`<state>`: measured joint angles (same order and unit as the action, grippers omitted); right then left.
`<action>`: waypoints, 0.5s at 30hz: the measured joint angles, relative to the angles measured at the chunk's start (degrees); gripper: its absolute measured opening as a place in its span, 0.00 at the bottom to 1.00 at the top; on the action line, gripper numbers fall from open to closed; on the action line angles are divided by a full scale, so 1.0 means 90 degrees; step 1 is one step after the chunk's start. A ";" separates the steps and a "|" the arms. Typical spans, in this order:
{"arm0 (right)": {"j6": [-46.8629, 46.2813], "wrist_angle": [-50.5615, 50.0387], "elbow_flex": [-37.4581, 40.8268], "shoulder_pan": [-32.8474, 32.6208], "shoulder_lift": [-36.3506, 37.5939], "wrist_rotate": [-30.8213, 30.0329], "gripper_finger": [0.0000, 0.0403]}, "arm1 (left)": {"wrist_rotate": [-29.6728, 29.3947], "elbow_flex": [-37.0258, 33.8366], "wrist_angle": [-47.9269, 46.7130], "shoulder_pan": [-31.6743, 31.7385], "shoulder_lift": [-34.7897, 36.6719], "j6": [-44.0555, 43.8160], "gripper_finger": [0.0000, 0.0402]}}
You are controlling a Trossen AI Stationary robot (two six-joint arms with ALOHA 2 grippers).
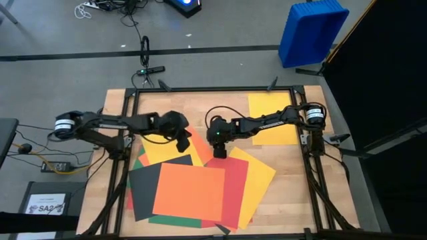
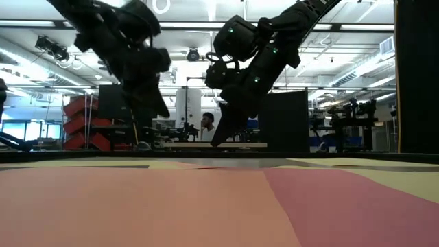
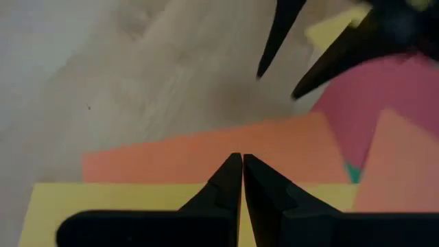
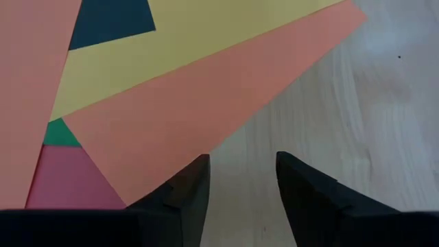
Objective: Organize paper
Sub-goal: Stack the yellow colored paper on top of the yellow colored paper
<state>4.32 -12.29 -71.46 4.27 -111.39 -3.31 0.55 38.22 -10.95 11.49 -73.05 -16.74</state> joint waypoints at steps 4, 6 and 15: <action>0.0000 -0.0002 0.0000 0.0000 -0.0002 0.0000 0.35 | 0.0016 0.0000 0.0031 0.0000 -0.0338 0.0021 0.01; 0.0000 -0.0008 0.0000 0.0000 -0.0002 0.0000 0.35 | 0.0086 0.0000 0.0021 0.0000 -0.0391 0.0025 0.04; 0.0000 -0.0324 0.0000 -0.0089 -0.0002 0.0060 0.37 | 0.0185 0.0000 0.0043 -0.0332 -0.0414 0.0188 0.25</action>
<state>4.31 -15.21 -71.46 3.47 -111.42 -2.77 2.22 38.22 -10.57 8.50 -76.77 -15.05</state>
